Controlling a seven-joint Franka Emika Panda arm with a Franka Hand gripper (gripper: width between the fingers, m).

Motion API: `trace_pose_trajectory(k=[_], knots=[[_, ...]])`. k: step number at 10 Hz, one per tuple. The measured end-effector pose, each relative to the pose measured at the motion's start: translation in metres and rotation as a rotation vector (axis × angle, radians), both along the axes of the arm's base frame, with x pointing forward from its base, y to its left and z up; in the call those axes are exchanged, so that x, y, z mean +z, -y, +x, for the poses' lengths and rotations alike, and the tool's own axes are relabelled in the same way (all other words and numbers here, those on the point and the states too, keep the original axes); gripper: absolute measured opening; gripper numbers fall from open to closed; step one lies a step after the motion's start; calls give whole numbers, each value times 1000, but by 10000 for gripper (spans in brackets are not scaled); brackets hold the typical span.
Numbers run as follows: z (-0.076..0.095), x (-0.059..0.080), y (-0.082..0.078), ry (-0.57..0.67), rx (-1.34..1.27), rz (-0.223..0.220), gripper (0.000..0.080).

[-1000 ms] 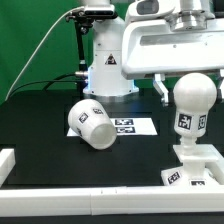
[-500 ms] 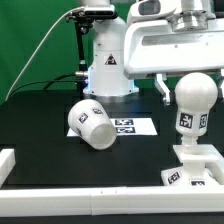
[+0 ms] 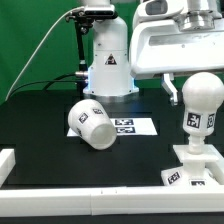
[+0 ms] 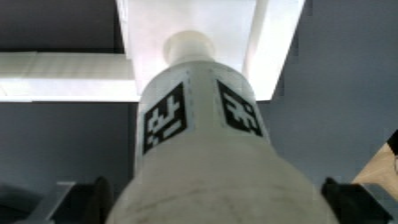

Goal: Assemble lamp

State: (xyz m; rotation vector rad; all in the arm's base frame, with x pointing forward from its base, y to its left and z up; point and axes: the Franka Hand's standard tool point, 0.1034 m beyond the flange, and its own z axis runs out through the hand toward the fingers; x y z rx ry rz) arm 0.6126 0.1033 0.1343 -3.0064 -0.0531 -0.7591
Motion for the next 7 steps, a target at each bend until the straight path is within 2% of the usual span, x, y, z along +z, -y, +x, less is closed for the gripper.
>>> trace_pose_trajectory(k=[4, 7], knots=[[-4, -18, 1, -7, 2, -10, 574], [3, -19, 7, 36, -3, -14, 574]])
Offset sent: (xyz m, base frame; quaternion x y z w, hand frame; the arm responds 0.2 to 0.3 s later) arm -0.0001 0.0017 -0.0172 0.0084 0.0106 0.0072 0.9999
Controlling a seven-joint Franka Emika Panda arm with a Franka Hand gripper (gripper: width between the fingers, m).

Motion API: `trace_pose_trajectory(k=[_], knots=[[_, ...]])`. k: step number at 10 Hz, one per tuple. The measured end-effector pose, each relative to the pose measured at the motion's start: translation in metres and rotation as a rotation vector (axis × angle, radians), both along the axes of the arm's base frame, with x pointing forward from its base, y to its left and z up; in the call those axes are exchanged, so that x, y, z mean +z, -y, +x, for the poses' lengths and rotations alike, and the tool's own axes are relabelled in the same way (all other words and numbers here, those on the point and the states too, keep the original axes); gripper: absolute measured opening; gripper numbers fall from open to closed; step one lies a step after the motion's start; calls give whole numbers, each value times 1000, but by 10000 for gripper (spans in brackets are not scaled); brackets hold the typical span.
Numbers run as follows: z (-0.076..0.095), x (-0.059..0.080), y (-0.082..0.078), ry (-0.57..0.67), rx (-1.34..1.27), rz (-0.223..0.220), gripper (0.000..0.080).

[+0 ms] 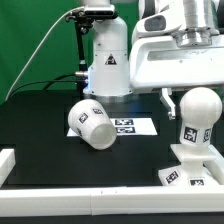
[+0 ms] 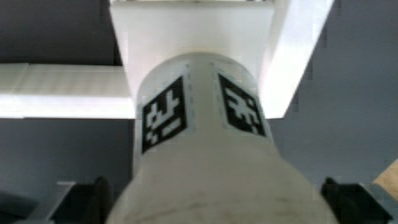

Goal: Assemble lamp

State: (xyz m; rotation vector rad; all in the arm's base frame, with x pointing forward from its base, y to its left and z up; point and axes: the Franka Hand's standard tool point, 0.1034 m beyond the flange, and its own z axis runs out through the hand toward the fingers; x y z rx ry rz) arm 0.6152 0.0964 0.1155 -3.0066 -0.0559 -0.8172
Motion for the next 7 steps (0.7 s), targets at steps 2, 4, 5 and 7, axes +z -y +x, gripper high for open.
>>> trace_pose_trajectory(k=[2, 4, 5, 7], knots=[[0, 0, -1, 0, 1, 0, 633], [0, 0, -1, -2, 1, 0, 695], [0, 2, 2, -47, 1, 0, 695], [5, 13, 6, -152, -7, 13, 699]])
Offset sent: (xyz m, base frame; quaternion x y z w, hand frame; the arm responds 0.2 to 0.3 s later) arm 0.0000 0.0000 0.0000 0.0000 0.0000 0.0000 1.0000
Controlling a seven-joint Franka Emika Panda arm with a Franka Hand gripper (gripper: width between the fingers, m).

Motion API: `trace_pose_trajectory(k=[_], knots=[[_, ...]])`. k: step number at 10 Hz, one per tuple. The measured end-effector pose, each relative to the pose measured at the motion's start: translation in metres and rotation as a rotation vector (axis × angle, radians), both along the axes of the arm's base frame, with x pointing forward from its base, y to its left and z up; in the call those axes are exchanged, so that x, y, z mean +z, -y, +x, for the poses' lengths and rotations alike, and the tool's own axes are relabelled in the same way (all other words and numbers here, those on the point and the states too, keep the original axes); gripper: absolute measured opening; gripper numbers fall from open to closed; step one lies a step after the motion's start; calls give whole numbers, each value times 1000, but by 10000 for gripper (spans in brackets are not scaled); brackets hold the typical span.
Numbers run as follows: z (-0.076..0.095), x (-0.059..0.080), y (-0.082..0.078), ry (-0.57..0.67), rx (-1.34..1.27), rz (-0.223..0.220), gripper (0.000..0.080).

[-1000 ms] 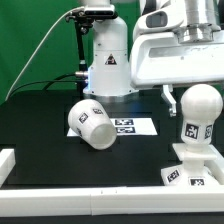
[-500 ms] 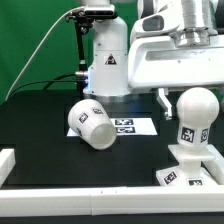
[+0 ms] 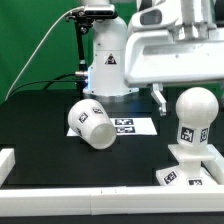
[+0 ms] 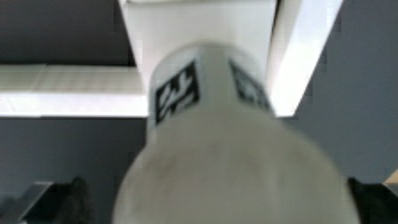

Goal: Assemble lamp

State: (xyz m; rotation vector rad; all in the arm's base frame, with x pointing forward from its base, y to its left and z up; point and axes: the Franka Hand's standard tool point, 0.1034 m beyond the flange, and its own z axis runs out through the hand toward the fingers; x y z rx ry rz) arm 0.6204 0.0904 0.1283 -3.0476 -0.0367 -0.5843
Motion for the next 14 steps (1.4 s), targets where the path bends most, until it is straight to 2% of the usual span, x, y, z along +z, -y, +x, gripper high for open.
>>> trace_pose_trajectory(k=[1, 2, 3, 4, 5, 6, 7, 8, 11, 14], knots=[[2, 0, -1, -107, 1, 4, 699], [6, 0, -1, -159, 1, 5, 699], [6, -2, -2, -192, 3, 5, 699], [-3, -6, -6, -303, -1, 7, 699], [-2, -7, -9, -343, 3, 6, 699], [1, -7, -9, -334, -9, 8, 613], [1, -7, -9, -334, -24, 12, 613], [1, -7, -9, -334, -23, 11, 574], [1, -7, -9, -338, -177, 46, 574], [-2, -8, -7, -282, -545, 143, 574]])
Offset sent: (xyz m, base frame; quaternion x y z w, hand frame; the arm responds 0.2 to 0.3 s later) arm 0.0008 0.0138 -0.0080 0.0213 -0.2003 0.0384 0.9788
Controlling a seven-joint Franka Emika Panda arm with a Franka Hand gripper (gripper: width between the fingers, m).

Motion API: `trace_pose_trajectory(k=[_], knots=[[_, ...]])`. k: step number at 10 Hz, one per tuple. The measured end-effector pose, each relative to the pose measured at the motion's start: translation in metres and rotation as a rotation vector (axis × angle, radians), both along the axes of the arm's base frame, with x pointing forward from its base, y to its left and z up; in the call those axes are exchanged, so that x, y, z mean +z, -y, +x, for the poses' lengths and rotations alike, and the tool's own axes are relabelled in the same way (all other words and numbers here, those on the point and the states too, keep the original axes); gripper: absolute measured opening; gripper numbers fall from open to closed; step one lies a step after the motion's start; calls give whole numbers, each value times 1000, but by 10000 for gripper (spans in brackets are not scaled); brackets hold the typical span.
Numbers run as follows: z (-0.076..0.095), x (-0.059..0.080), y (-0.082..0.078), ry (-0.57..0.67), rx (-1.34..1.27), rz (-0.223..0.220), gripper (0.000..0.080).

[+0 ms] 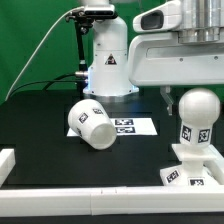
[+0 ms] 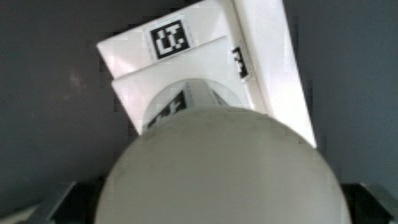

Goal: Assemble lamp

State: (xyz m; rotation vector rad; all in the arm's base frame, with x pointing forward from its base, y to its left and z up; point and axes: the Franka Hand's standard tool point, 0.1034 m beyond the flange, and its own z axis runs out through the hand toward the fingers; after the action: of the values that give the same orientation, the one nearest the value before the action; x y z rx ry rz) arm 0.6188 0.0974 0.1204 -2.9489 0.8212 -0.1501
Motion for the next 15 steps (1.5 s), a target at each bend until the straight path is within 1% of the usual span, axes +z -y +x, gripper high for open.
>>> trace_pose_trajectory(k=[1, 2, 4, 5, 7, 8, 9, 10, 12, 13, 15], knots=[[-1, 0, 1, -16, -168, 34, 575], [-2, -1, 1, -40, -324, 77, 576], [-2, -1, 2, -80, -596, 176, 576], [-2, -1, 2, -99, -707, 204, 576], [-2, -2, 2, -109, -786, 211, 576], [-2, -2, 2, -107, -767, 208, 647], [-3, -3, 1, -100, -704, 198, 686], [-4, -6, -2, -81, -566, 175, 686], [1, -4, 5, -24, -203, 132, 697], [1, -2, 2, -14, -59, 90, 699], [1, -3, 4, -3, 75, 68, 699]])
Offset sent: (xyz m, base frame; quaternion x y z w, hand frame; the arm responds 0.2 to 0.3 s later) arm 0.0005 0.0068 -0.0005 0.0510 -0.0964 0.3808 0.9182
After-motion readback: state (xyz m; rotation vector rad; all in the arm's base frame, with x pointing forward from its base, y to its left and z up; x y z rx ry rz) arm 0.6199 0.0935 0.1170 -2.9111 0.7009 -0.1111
